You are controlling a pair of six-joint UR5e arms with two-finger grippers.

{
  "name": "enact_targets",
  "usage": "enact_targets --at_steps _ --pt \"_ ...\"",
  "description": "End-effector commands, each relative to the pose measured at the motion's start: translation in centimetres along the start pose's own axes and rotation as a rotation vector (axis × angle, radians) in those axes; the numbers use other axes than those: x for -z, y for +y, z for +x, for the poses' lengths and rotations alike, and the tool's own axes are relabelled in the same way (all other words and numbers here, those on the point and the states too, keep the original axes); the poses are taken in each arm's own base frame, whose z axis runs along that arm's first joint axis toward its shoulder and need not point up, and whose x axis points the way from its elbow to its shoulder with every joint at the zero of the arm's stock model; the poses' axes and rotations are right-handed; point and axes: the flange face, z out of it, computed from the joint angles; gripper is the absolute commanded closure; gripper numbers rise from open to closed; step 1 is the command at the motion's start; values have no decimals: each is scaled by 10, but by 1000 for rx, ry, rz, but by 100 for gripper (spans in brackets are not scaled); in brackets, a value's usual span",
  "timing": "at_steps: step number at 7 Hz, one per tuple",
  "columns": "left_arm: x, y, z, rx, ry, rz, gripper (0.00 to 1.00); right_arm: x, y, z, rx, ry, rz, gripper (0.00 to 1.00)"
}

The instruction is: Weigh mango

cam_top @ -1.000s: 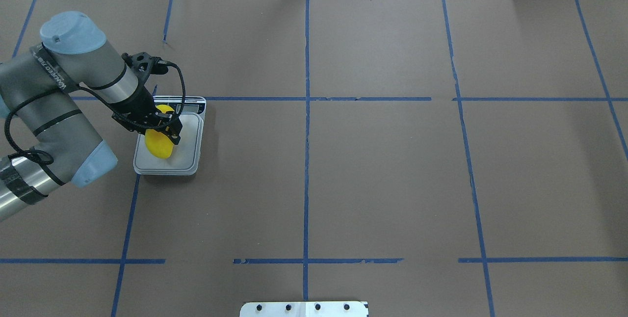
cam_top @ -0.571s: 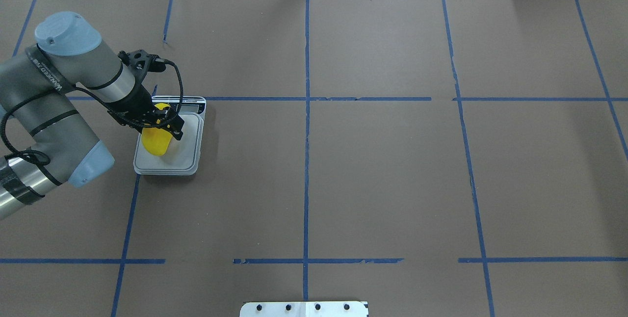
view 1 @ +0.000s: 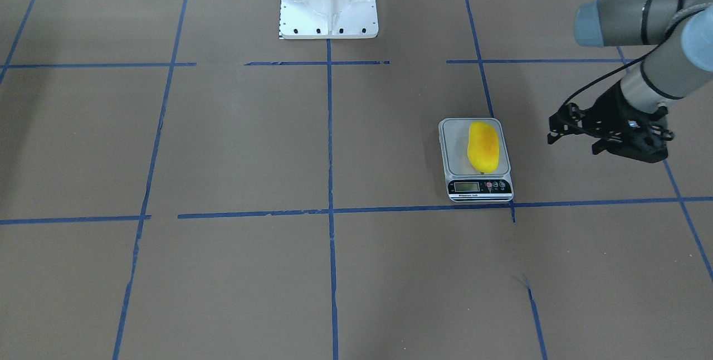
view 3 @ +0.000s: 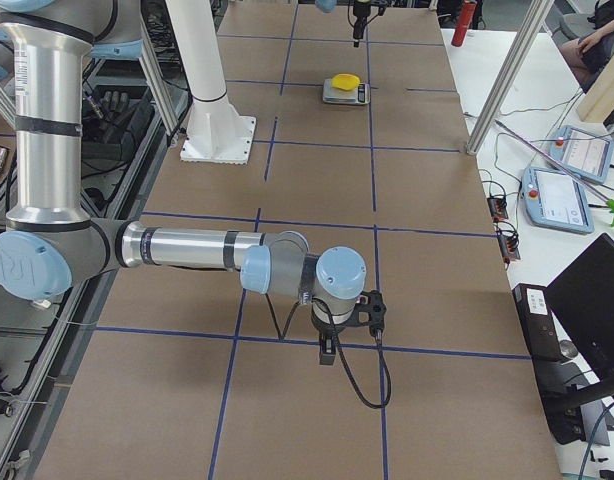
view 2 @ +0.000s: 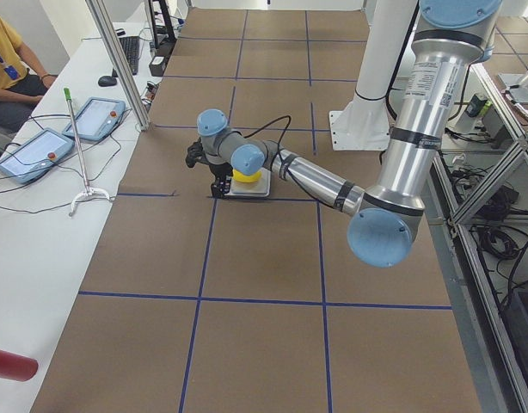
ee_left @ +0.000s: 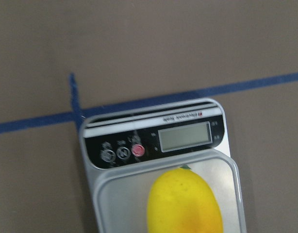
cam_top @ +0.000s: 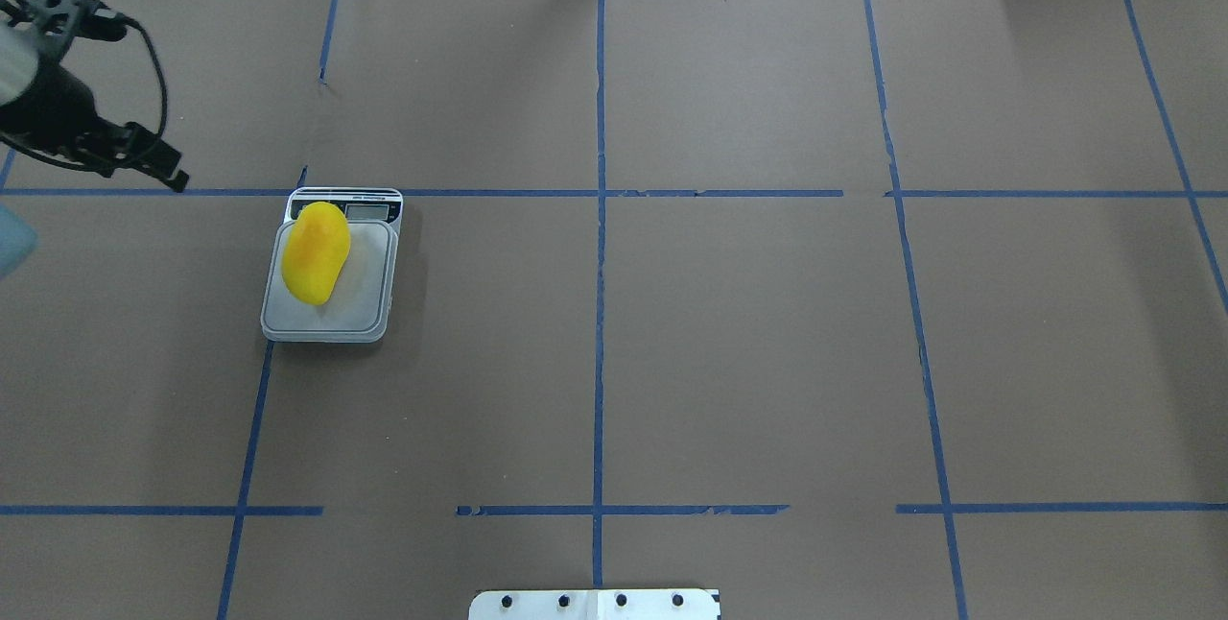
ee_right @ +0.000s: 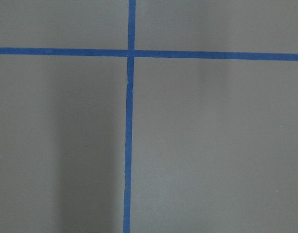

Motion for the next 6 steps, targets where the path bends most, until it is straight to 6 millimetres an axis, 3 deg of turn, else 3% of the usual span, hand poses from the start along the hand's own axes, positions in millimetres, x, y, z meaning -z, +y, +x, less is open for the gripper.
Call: enact_targets --at_steps 1,2,3,4,6 --pt "18 49 -155 18 -80 -27 0 0 0 0 -1 0 -1 0" --pt "32 75 -217 7 -99 -25 0 0 0 0 -1 0 -1 0" --pt "48 91 -252 38 -107 -31 0 0 0 0 -1 0 -1 0" --pt "62 102 -270 135 -103 -69 0 0 0 0 -1 0 -1 0" --pt "65 107 -273 171 -96 -88 0 0 0 0 -1 0 -1 0"
